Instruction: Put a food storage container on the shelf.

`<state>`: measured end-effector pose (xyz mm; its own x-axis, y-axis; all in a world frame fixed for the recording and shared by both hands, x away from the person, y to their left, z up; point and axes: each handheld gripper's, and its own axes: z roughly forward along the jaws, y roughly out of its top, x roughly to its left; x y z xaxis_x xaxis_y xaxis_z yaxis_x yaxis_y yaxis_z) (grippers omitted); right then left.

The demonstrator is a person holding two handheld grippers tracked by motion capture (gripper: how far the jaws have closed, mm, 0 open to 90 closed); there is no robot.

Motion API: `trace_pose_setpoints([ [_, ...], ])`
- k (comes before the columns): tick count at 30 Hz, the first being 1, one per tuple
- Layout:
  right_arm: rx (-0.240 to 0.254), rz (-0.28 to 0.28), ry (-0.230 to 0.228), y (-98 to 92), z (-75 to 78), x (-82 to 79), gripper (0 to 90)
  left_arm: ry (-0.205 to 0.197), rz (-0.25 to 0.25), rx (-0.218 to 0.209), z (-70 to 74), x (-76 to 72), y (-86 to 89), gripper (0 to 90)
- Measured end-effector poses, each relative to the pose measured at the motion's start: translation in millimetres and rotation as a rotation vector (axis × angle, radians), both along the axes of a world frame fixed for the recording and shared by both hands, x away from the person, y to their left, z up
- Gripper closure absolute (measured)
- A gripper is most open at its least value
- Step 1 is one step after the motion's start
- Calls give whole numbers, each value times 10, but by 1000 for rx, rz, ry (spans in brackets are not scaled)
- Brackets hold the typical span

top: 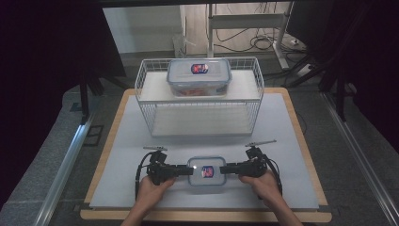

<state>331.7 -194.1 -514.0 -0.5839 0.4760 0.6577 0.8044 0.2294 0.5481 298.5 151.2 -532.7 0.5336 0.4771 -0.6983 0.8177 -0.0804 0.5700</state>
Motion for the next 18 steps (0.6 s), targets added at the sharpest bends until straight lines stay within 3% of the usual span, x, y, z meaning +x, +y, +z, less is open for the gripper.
trace_pose_setpoints([
  [4, 32, -19, 15, -37, -45, -38, 572, -2, 7, -9, -11, -9, -1, 564],
  [8, 24, -24, -5, -30, -36, -71, 569, -7, 10, -12, -15, -34, 0, 565],
  [18, 32, -57, 4, -29, -41, -100, 570, 23, 36, -37, -3, -10, 11, 569],
])
